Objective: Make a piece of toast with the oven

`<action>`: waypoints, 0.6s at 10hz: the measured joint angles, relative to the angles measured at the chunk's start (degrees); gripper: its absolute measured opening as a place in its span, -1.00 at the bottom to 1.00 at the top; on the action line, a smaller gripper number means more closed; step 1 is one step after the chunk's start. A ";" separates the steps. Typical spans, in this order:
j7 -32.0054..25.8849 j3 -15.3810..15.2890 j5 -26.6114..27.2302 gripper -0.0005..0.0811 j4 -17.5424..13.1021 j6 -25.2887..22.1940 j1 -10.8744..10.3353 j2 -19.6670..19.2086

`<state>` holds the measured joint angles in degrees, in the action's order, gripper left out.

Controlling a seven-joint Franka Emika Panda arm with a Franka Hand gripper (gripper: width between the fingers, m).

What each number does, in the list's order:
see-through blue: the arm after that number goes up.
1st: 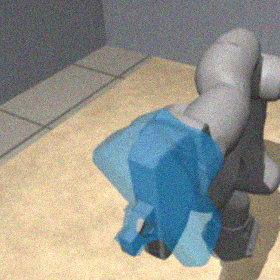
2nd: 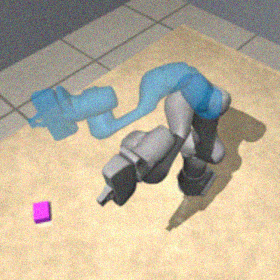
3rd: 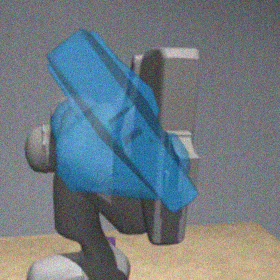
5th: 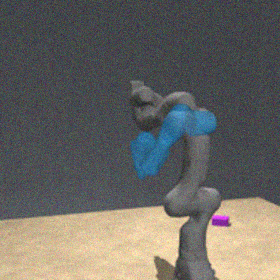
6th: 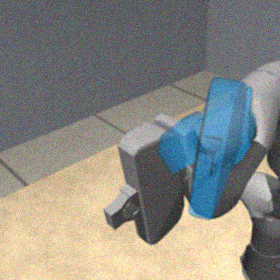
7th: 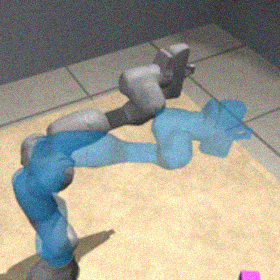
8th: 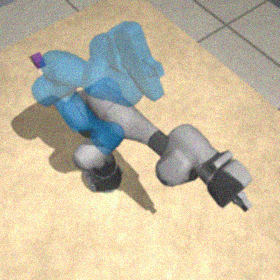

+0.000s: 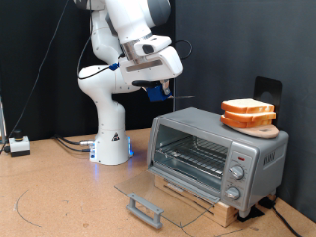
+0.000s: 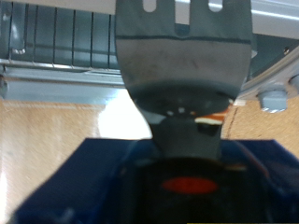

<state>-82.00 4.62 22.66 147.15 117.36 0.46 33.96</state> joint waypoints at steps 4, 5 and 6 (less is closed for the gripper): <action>19.81 -4.05 0.12 0.02 1.77 3.48 2.79 1.52; 24.03 -5.74 0.00 0.02 2.61 4.73 4.36 2.23; 22.39 -5.52 0.01 0.02 2.60 4.02 4.17 2.17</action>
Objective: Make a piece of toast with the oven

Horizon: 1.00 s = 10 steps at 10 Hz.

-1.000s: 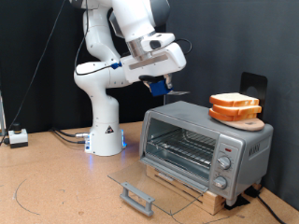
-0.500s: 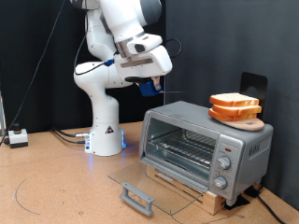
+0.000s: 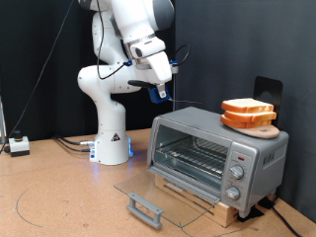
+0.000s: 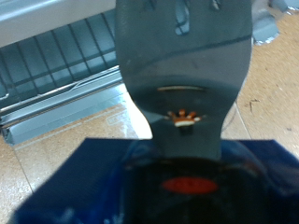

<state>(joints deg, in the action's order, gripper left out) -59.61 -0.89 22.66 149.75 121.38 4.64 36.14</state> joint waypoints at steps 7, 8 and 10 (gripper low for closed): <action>9.24 1.11 -1.70 0.02 -8.08 -15.55 0.93 -4.86; 9.23 1.09 -2.43 0.02 -7.99 -14.46 0.93 -4.88; 8.91 0.94 -5.40 0.02 -7.71 -12.81 0.93 -5.05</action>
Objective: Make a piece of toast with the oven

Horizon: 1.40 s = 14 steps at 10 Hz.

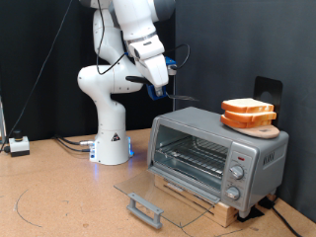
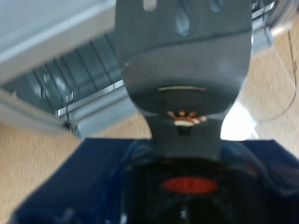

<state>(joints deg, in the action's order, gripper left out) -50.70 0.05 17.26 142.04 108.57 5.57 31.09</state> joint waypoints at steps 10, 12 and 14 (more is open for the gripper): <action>-4.01 -3.98 5.16 0.02 5.05 5.81 -5.18 0.39; -2.98 -5.51 6.23 0.02 5.92 7.43 -6.03 0.40; -1.27 -7.18 7.11 0.02 6.35 9.16 -6.14 0.16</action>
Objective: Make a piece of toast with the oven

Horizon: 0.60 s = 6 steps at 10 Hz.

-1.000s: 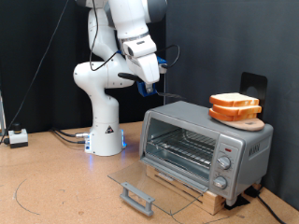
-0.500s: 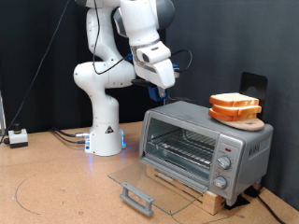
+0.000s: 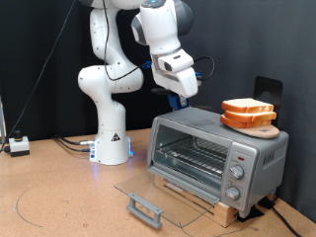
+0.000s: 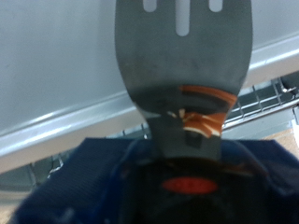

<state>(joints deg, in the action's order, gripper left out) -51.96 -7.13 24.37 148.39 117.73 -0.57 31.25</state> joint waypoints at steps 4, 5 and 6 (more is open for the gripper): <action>0.35 -1.78 3.36 0.02 -0.13 2.08 -0.70 -1.22; 0.40 -1.92 4.13 0.02 -0.38 2.15 -0.85 -1.47; 0.40 -1.92 5.02 0.02 -0.69 2.15 -0.95 -1.51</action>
<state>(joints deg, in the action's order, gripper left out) -51.56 -9.05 29.39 147.70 119.88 -1.52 29.74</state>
